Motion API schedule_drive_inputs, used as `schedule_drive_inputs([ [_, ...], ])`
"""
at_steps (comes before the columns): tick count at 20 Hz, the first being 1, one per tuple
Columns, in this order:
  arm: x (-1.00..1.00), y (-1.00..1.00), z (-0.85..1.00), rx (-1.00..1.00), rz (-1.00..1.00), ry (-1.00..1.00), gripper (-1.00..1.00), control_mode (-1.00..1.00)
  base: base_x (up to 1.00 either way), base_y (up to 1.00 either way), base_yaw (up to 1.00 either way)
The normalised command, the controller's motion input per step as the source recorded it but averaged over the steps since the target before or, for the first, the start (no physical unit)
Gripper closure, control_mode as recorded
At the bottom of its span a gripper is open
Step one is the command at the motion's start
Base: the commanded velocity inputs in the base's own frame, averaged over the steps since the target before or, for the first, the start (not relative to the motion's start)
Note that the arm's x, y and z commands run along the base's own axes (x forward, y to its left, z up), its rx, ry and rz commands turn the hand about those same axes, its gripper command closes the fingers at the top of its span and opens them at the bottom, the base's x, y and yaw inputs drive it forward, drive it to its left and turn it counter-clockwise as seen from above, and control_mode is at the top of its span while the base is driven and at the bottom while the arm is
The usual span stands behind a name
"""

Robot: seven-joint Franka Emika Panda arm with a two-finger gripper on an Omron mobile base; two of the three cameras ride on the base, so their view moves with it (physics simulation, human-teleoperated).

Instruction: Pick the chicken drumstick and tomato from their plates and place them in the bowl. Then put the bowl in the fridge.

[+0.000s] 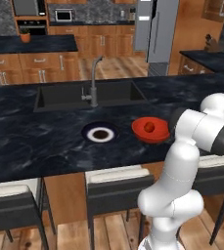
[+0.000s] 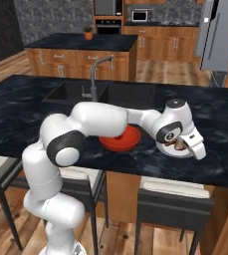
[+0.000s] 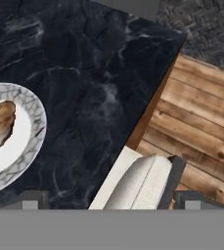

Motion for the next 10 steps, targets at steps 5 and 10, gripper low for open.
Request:
schedule_drive_inputs([
  [5,0.00,0.00,0.00,0.00,0.00,0.00,-1.00,1.00,0.22,-0.48,0.05],
  [10,0.00,0.00,0.00,0.00,0.00,0.00,-1.00,1.00,0.16,-0.59,0.02],
])
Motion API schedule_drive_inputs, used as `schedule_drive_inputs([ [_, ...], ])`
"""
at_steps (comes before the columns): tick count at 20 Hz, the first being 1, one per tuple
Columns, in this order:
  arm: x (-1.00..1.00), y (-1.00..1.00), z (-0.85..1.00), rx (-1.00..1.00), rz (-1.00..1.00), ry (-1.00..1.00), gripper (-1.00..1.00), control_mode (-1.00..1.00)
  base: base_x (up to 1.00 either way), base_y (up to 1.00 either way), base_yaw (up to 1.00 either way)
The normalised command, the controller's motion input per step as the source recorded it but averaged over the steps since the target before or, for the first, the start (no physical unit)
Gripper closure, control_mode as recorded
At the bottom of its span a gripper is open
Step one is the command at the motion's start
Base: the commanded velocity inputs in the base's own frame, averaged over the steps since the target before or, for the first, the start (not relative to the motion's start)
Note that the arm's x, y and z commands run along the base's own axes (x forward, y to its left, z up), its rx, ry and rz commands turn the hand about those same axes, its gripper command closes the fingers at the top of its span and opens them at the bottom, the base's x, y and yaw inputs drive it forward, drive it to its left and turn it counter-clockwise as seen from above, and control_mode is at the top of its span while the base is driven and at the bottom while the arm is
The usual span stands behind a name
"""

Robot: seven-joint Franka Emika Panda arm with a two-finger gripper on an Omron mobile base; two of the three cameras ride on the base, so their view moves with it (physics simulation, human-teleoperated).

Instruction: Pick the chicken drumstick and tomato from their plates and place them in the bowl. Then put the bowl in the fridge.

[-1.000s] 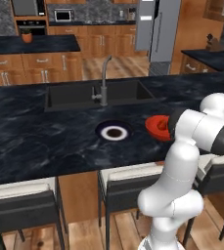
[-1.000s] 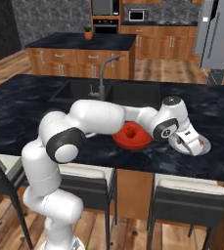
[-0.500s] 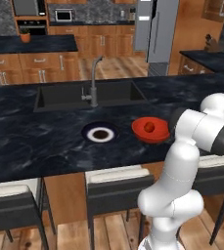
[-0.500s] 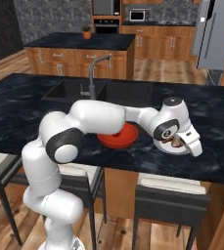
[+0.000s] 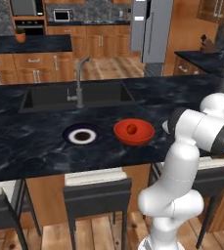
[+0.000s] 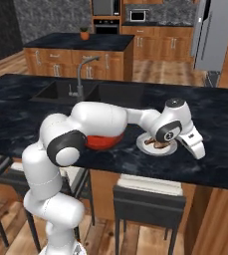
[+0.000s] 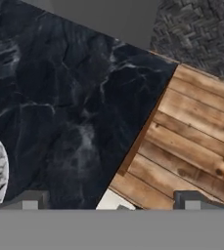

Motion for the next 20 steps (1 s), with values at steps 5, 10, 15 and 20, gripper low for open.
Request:
schedule_drive_inputs([
  [5,0.00,0.00,0.00,0.00,0.00,0.00,-1.00,1.00,0.16,-0.59,0.00],
  [10,0.00,0.00,0.00,0.00,0.00,0.00,-1.00,1.00,0.18,-0.49,0.01],
  [15,0.00,0.00,0.00,0.00,0.00,0.00,-1.00,1.00,0.24,-0.37,0.09],
  [20,0.00,0.00,0.00,0.00,0.00,0.00,-1.00,1.00,0.42,-0.21,0.22],
])
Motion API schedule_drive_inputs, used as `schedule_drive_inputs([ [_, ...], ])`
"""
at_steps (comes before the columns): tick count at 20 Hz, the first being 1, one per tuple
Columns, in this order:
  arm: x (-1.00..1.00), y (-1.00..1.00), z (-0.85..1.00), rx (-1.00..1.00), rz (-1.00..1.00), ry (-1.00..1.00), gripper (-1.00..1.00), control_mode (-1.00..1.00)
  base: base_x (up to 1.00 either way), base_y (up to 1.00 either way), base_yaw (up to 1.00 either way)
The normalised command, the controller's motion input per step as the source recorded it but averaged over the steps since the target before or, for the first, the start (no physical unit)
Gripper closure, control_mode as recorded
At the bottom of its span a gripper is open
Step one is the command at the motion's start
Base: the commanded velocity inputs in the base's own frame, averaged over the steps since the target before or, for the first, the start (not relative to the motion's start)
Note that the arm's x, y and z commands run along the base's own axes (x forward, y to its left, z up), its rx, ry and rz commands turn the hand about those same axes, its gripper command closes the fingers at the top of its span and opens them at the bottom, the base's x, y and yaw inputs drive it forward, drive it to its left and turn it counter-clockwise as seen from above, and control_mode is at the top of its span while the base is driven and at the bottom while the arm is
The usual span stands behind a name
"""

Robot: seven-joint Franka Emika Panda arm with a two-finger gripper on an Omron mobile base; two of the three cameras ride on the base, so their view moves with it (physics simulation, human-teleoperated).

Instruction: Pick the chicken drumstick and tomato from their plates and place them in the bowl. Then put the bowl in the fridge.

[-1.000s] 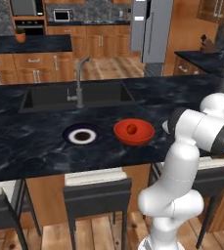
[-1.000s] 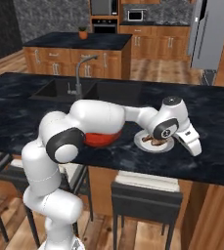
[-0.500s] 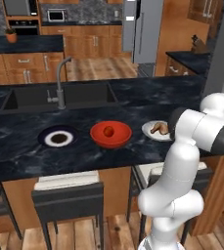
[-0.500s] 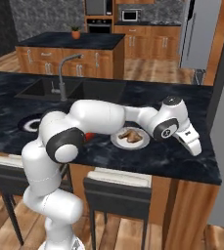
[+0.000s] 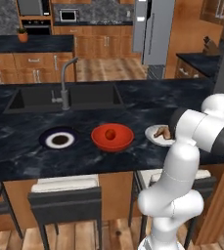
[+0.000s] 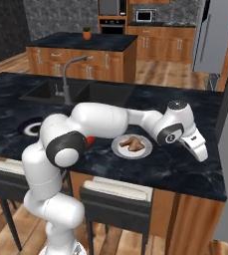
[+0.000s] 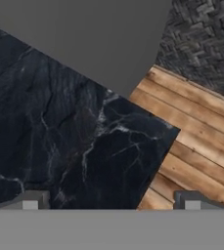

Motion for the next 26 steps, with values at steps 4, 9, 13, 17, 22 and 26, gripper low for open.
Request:
schedule_drive_inputs([
  [4,0.00,0.00,0.00,0.00,0.00,0.00,-1.00,1.00,0.40,-0.22,0.19],
  [9,0.00,0.00,0.00,0.00,0.00,0.00,-1.00,1.00,0.37,-0.19,0.16],
  [13,0.00,0.00,0.00,0.00,0.00,0.00,-1.00,1.00,0.39,-0.19,0.14],
  [17,0.00,0.00,0.00,0.00,0.00,0.00,-1.00,1.00,0.35,-0.15,0.10],
  [22,0.00,0.00,0.00,0.00,0.00,0.00,-1.00,1.00,0.10,-0.04,0.03],
  [26,0.00,0.00,0.00,0.00,0.00,0.00,-1.00,1.00,0.00,0.00,0.00],
])
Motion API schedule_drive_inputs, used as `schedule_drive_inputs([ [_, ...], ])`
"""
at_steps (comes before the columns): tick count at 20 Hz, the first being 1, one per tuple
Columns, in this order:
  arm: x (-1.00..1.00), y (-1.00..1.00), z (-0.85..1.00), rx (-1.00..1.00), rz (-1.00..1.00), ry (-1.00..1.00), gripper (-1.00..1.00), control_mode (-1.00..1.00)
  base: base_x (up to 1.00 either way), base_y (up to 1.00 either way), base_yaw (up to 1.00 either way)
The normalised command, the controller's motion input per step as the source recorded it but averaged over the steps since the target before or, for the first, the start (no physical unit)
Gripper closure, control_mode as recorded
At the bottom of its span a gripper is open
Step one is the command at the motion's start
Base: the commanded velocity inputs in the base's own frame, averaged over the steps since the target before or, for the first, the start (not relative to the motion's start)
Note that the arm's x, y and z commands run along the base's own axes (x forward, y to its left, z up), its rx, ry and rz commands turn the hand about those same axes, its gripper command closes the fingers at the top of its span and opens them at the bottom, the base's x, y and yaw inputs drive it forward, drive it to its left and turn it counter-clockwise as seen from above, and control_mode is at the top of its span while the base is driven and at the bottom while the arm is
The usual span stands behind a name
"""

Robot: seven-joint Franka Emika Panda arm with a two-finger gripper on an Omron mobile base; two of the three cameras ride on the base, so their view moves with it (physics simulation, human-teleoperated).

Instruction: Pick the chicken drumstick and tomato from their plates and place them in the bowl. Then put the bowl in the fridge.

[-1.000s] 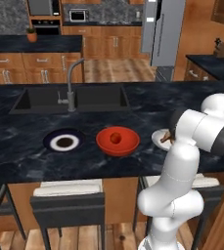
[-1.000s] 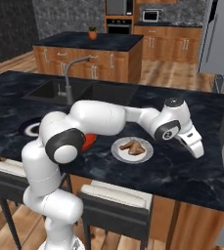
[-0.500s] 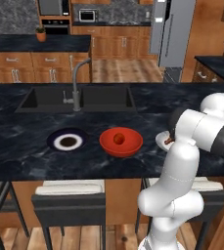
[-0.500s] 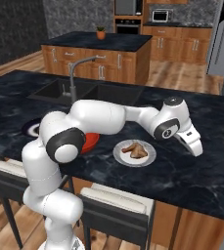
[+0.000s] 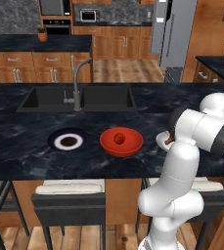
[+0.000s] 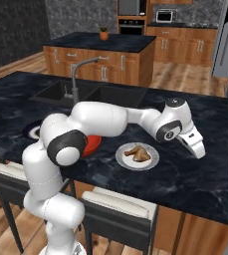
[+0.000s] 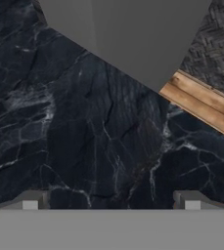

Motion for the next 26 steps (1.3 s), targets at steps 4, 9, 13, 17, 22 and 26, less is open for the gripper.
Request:
schedule_drive_inputs([
  [4,0.00,0.00,0.00,0.00,0.00,0.00,-1.00,1.00,0.00,0.00,0.00],
  [9,0.00,0.00,0.00,0.00,0.00,0.00,-1.00,-1.00,0.00,0.00,0.00],
  [13,0.00,0.00,0.00,0.00,0.00,0.00,-1.00,-1.00,0.00,0.00,0.00],
  [17,0.00,0.00,0.00,0.00,0.00,0.00,-1.00,-1.00,0.00,0.00,0.00],
  [22,-0.07,0.02,0.00,0.01,0.00,-0.03,-1.00,-1.00,0.00,0.00,0.00],
  [26,-0.18,0.25,0.00,0.08,0.00,0.01,-1.00,-1.00,0.00,0.00,0.00],
])
